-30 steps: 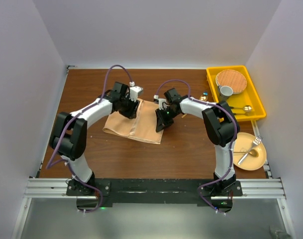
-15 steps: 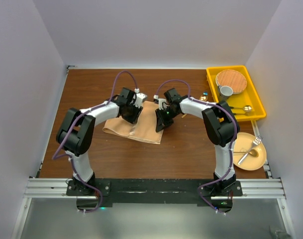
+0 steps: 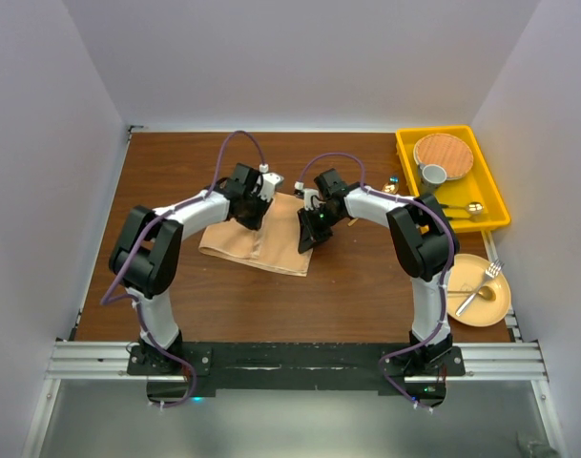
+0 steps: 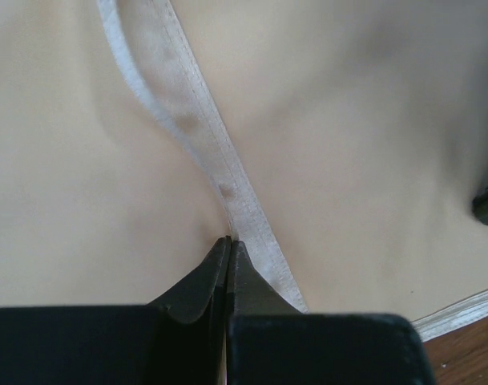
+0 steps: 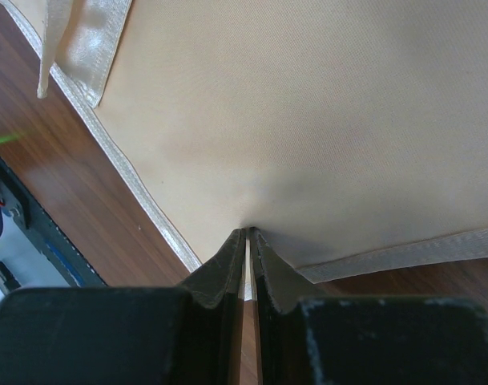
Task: Fold the napkin into a case and place the utensils inside
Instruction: Fold the rectangle-folded napkin at the center of the board.
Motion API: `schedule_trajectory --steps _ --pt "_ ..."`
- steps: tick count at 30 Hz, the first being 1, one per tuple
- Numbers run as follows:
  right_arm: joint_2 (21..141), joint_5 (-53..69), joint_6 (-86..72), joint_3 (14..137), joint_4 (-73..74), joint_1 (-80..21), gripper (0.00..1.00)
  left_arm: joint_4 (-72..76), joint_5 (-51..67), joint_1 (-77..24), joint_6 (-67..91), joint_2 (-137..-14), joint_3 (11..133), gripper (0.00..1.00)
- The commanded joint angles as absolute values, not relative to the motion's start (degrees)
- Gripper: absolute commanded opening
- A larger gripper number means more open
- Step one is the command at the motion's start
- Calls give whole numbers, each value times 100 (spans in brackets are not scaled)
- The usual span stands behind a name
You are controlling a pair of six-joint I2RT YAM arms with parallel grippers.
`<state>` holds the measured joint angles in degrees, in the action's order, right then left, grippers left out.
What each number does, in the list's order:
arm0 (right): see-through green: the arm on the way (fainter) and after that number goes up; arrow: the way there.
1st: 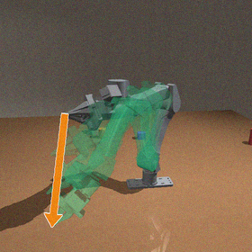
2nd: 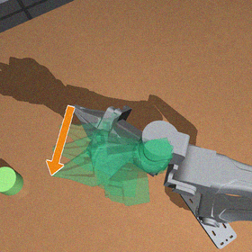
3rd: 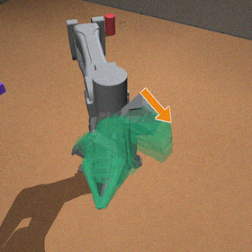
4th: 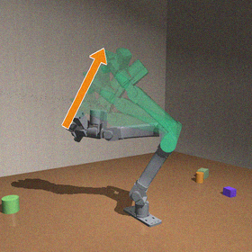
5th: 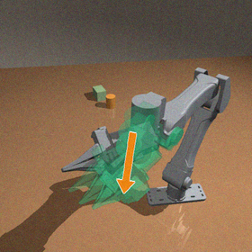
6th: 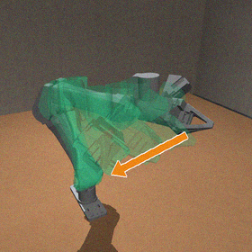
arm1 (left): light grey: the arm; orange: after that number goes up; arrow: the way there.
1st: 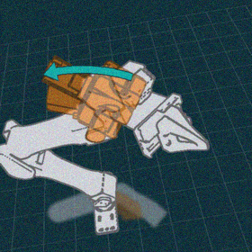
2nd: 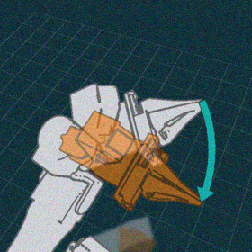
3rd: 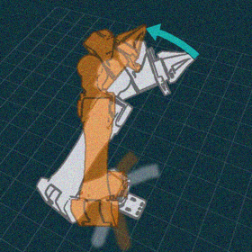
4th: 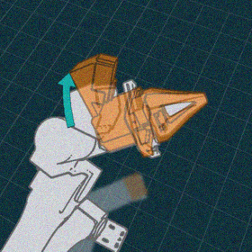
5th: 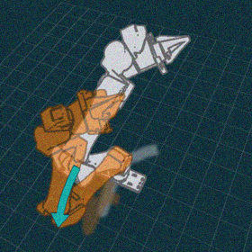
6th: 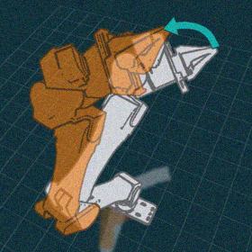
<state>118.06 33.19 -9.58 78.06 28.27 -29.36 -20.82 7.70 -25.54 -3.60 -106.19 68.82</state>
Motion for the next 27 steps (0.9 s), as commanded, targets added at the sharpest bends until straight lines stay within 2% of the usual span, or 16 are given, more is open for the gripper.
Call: schedule_trajectory --steps 1,9,12,16,20,27 --pt "11971 3120 -949 7699 2681 -2988 11 -2021 993 -2584 -106 -10591 7347 0" --pt "11962 3120 -993 7682 2654 -2988 11 -1969 1142 -2593 -61 -10837 7365 0" --pt "11962 3111 -993 7673 2646 -2988 11 -1881 1186 -2593 -44 -10916 7278 5" --pt "11962 3111 -1002 7664 2646 -3006 11 -1811 1309 -2593 156 -11030 7198 21" --pt "11979 3111 -993 7682 2663 -3006 11 -1749 1389 -2593 334 -11039 7172 32" --pt "12006 3129 -967 7690 2663 -2997 11 -1793 1170 -2619 387 -11188 7189 33"
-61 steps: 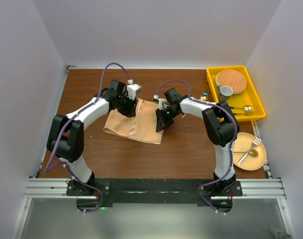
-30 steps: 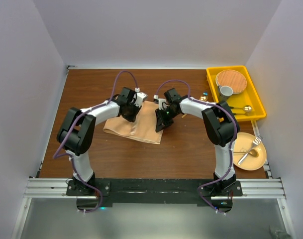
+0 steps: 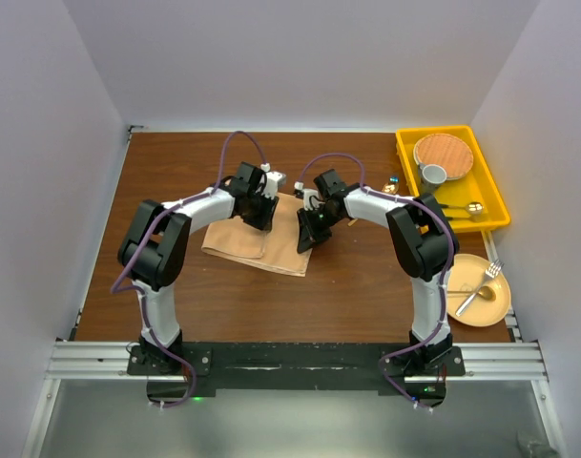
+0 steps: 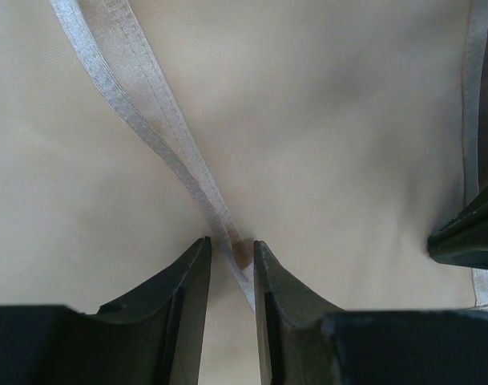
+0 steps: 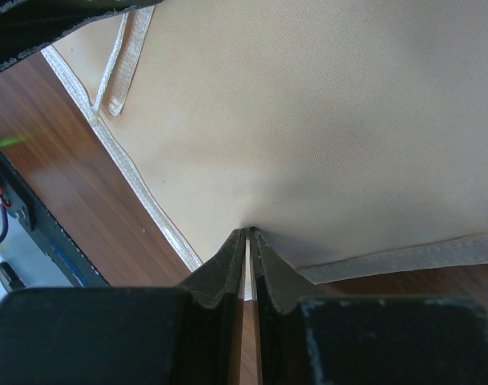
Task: Fold the napkin into a case and place the utensils inside
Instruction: Fold the rectangle-folded napkin at the center of the board.
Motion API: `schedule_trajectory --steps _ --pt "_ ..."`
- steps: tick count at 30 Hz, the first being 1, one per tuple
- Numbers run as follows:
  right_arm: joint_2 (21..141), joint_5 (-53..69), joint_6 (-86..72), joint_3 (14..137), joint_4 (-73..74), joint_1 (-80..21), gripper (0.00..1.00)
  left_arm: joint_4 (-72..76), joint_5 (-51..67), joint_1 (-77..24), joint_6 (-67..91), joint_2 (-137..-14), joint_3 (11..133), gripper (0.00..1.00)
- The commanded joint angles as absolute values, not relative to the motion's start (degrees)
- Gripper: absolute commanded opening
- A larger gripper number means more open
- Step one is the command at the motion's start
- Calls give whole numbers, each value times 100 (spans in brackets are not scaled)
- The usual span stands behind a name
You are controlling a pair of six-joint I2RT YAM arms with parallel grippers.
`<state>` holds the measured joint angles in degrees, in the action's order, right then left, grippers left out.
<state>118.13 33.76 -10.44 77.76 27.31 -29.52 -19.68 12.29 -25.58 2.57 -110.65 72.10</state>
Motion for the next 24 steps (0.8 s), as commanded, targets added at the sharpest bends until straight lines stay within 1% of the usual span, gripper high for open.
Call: schedule_trajectory --steps 1,5,9,12,15,19,23,24 --pt "11997 3129 -967 7690 2663 -3006 11 -1810 1134 -2637 343 -11223 7207 33" --pt "12015 3138 -949 7708 2663 -3006 11 -1977 906 -2716 308 -11373 7277 32" --pt "12015 3146 -941 7725 2681 -3006 11 -2030 782 -2725 264 -11408 7251 26" --pt "11988 3155 -932 7699 2689 -3006 11 -2056 704 -2725 229 -11391 7251 19" --pt "11892 3190 -923 7752 2786 -2997 11 -2118 598 -2725 194 -11417 7269 8" --pt "11576 3260 -888 7822 3031 -2901 12 -2145 571 -2725 167 -11399 7207 0" --pt "11233 3340 -879 7770 3208 -2804 14 -2153 615 -2725 158 -11417 7216 1" --pt "11180 3357 -853 7743 3234 -2778 14 -2179 641 -2725 150 -11426 7233 9"
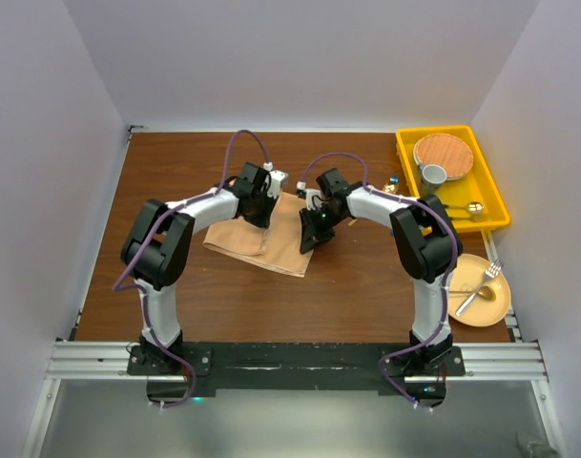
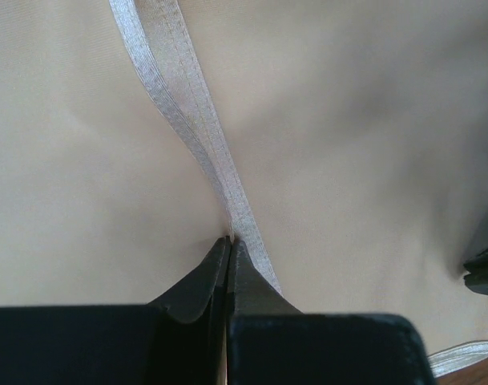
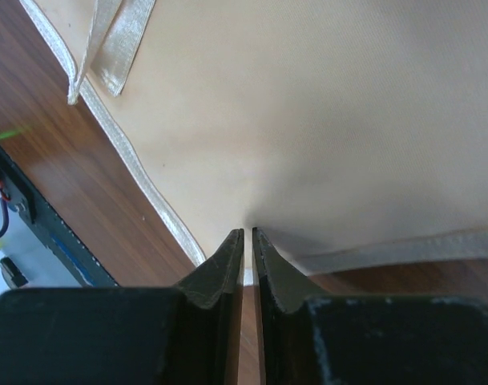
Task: Fold the napkin into a case and place the utensils inside
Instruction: Fold the rectangle-folded napkin at the center of the board.
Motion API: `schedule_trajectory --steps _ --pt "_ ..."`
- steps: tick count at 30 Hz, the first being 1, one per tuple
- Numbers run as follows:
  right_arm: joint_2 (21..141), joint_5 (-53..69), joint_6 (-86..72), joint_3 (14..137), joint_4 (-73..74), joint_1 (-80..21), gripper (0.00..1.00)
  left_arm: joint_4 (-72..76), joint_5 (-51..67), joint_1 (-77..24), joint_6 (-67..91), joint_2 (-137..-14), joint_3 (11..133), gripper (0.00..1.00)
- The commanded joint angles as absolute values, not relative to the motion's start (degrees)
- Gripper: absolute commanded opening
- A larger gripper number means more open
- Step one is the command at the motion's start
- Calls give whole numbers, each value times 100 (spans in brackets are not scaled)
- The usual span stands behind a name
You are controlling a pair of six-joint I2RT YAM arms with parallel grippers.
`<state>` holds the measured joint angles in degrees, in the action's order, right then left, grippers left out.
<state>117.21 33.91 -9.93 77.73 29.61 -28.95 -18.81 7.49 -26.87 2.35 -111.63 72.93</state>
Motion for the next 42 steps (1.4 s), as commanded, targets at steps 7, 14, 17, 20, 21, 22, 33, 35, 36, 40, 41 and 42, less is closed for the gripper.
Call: schedule_trajectory --steps 7,14,17,20,21,22,33,35,36,40,41,42 --pt "10855 3314 -914 7524 3349 -2681 14 -2259 633 -2725 141 -11399 7348 20" --pt "11029 2866 -1063 7295 2998 -2654 15 -2189 536 -2742 123 -11216 7304 34" --pt "11266 2664 -1064 7286 2865 -2654 15 -2109 396 -2830 71 -11171 7312 36" --pt "11364 2628 -1099 7269 2786 -2663 14 -2136 247 -2944 44 -11215 7356 37" --pt "11390 2619 -1116 7251 2760 -2663 14 -2144 220 -2962 44 -11215 7356 37" --pt "11408 2619 -1116 7242 2760 -2663 14 -2136 176 -2997 35 -11224 7356 37" --pt "11399 2584 -1134 7216 2777 -2654 15 -2312 -615 -3094 -167 -11522 7471 27" --pt "11400 2575 -1116 7225 2786 -2654 14 -2338 -650 -3094 -176 -11514 7497 25" --pt "11408 2575 -1116 7225 2786 -2663 15 -2347 -650 -3102 -167 -11505 7506 24" --pt "11426 2566 -1090 7216 2804 -2663 15 -2347 -527 -3094 -88 -11233 7567 11" --pt "11434 2566 -1081 7216 2804 -2663 15 -2364 -519 -3085 -79 -11206 7585 11" --pt "11426 2566 -1081 7216 2812 -2663 14 -2399 -492 -3085 -79 -11163 7611 9"
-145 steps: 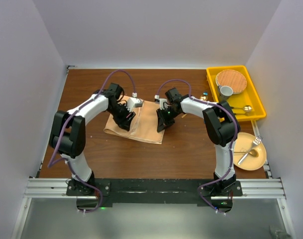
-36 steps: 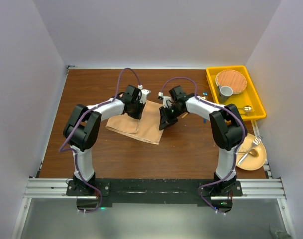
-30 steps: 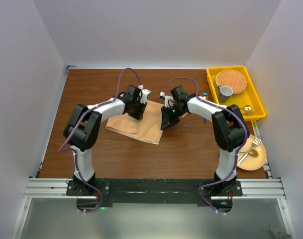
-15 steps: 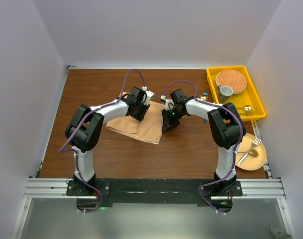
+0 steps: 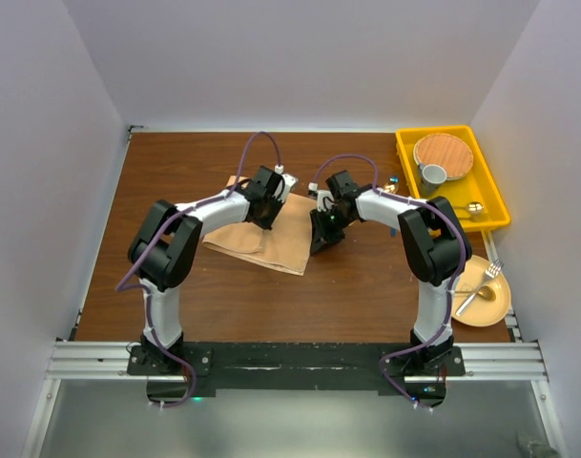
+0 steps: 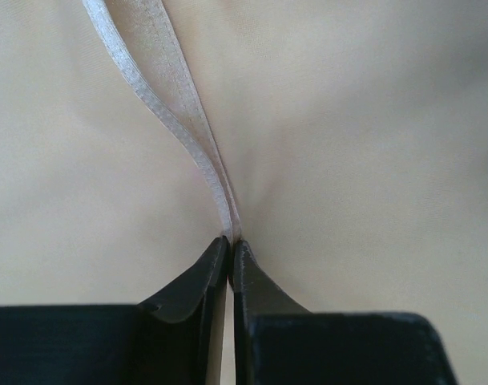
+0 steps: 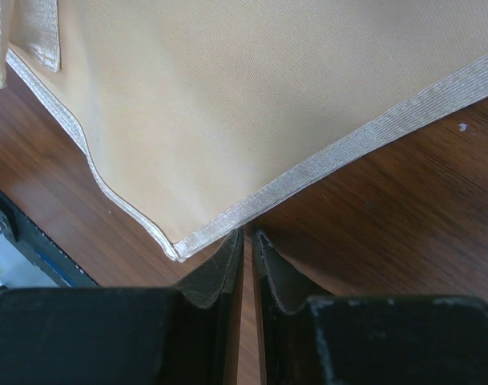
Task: Fold the napkin into a case and place the utensils inside
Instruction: Fold the rectangle-folded napkin at the center of the board.
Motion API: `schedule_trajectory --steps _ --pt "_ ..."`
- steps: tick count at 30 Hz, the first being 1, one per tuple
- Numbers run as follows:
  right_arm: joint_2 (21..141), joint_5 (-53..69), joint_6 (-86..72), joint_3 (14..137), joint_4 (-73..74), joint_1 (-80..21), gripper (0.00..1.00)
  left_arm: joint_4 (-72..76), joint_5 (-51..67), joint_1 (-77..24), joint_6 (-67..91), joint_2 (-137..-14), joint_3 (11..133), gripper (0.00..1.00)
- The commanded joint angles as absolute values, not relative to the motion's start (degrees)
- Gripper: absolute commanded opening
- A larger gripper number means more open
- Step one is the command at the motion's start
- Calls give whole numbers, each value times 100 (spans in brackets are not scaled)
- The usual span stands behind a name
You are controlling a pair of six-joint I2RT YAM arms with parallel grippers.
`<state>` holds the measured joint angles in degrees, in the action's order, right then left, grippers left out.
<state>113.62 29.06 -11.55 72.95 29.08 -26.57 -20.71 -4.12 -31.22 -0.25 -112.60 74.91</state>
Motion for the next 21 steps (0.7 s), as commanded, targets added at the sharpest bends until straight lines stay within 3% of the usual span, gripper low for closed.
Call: schedule_trajectory --steps 1,6,21 --pt "11434 2566 -1072 7216 2812 -2654 15 -2443 -475 -3094 -88 -11136 7646 8" --pt "11417 2566 -1063 7216 2812 -2663 14 -2487 -466 -3085 -176 -10969 7646 3" --pt "11373 2593 -1081 7181 2777 -2663 14 -2646 -334 -3032 -246 -10793 7690 8"
